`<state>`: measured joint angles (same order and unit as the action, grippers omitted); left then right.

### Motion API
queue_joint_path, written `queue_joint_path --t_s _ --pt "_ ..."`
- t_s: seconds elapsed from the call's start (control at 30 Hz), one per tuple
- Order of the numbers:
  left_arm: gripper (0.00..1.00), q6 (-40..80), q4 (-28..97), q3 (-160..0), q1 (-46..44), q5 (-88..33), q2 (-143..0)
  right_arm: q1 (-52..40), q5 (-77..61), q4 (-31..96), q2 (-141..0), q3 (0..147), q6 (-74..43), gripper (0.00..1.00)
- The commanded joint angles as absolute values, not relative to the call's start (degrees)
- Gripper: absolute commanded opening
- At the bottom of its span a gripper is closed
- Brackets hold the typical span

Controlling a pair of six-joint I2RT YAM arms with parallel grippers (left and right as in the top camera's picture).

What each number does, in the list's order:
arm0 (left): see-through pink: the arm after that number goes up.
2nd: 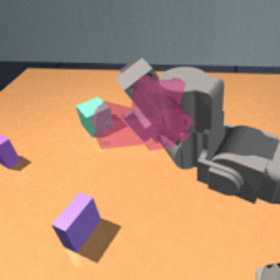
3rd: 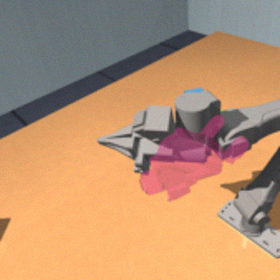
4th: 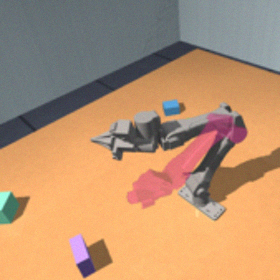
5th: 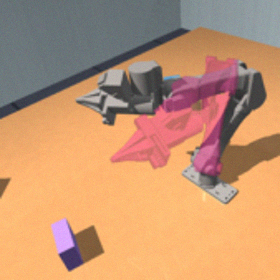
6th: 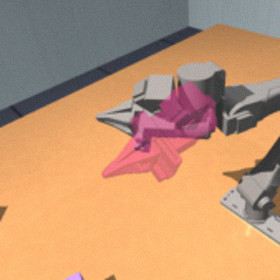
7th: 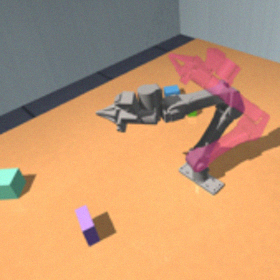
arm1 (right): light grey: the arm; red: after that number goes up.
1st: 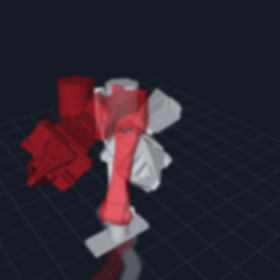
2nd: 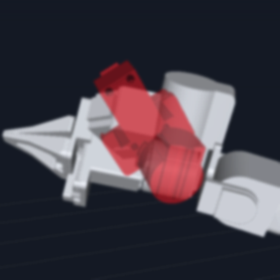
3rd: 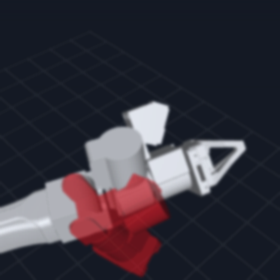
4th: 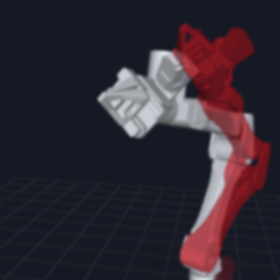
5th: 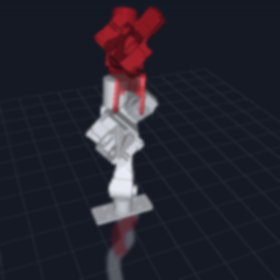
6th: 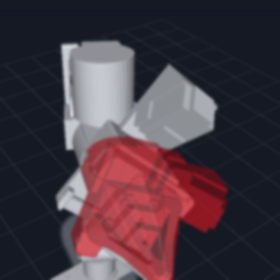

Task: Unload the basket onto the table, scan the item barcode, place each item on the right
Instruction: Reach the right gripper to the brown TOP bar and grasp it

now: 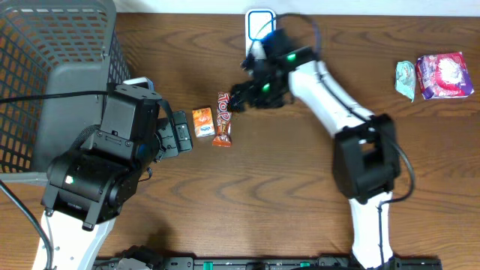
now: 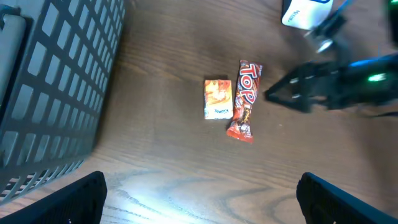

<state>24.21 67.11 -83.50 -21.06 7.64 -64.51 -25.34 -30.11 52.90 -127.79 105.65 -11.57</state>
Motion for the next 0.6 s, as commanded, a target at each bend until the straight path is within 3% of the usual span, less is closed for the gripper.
queue_joint_path --t_s 0.0,0.1,0.23,0.57 --pt "0.98 24.29 67.26 -83.7 -20.93 7.92 -64.4 -27.94 -23.49 52.03 -130.67 105.16 -24.08 0.93" --pt "0.98 24.32 67.26 -83.7 -20.93 7.94 -64.4 -29.67 -26.22 48.77 -133.62 105.16 -25.91 0.85" --pt "0.98 24.29 67.26 -83.7 -20.93 7.94 -64.4 -30.28 -28.77 46.89 -136.2 105.16 -27.83 0.82" --pt "0.98 24.32 67.24 -83.7 -20.93 7.94 -64.4 -31.27 -29.04 43.05 -140.07 105.16 -31.53 0.31"
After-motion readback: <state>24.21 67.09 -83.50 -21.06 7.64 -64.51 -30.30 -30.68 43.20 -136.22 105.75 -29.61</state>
